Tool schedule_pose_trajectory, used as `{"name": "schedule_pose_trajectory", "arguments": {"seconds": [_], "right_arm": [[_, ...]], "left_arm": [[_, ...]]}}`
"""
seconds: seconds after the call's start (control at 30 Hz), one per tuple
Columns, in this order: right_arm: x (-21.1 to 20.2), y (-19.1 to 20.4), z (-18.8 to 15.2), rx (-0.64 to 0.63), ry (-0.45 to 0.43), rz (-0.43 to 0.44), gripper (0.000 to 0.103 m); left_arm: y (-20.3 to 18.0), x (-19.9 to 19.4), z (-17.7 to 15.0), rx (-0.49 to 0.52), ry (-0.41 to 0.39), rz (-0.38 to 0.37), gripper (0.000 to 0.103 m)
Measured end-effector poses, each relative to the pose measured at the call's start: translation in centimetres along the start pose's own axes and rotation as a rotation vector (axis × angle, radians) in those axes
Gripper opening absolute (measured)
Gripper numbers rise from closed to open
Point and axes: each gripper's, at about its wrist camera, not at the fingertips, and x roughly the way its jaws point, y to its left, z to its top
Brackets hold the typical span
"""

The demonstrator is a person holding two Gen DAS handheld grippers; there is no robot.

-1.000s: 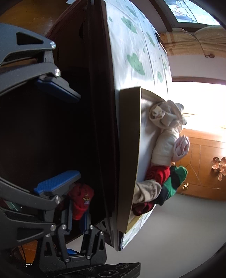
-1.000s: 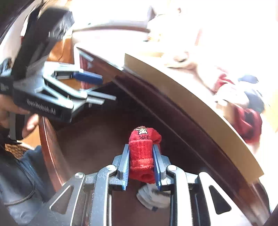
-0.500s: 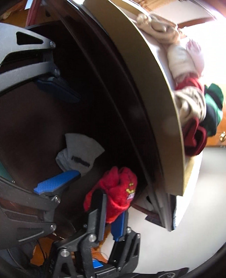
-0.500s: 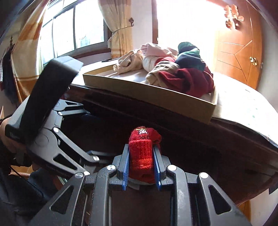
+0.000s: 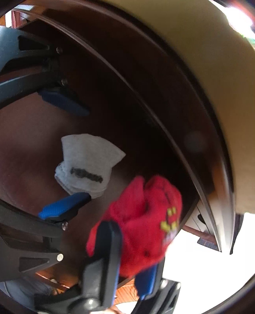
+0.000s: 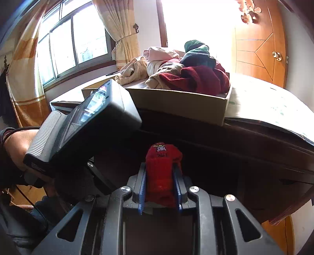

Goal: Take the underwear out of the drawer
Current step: 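Grasp the red sock with the right gripper while the left grasps the white sock, then lift the red sock and white sock out of the drawer toward the tray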

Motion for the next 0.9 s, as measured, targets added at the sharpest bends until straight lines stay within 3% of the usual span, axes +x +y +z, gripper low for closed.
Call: {"name": "schedule_pose_trajectory", "arguments": {"seconds": [0.33, 0.4, 0.53, 0.67, 0.9], "right_arm": [[-0.2, -0.2, -0.3, -0.003, -0.008, -0.014, 0.026], [-0.4, -0.2, -0.4, -0.002, -0.013, -0.015, 0.026], [-0.7, -0.3, -0.6, 0.003, -0.019, -0.012, 0.026], [-1.0, -0.2, -0.8, 0.003, -0.033, -0.011, 0.026], [-1.6, -0.1, -0.9, -0.004, -0.055, -0.013, 0.026]], "left_arm": [[0.4, 1.3, 0.1, 0.014, 0.061, -0.020, 0.076], [0.2, 1.8, 0.2, 0.020, 0.090, -0.040, 0.063], [0.0, 2.2, 0.1, 0.034, 0.119, -0.091, 0.022], [-0.3, 0.9, -0.2, 0.057, 0.070, -0.069, 0.014], [0.1, -1.8, -1.7, 0.046, -0.041, -0.002, 0.013]]}}
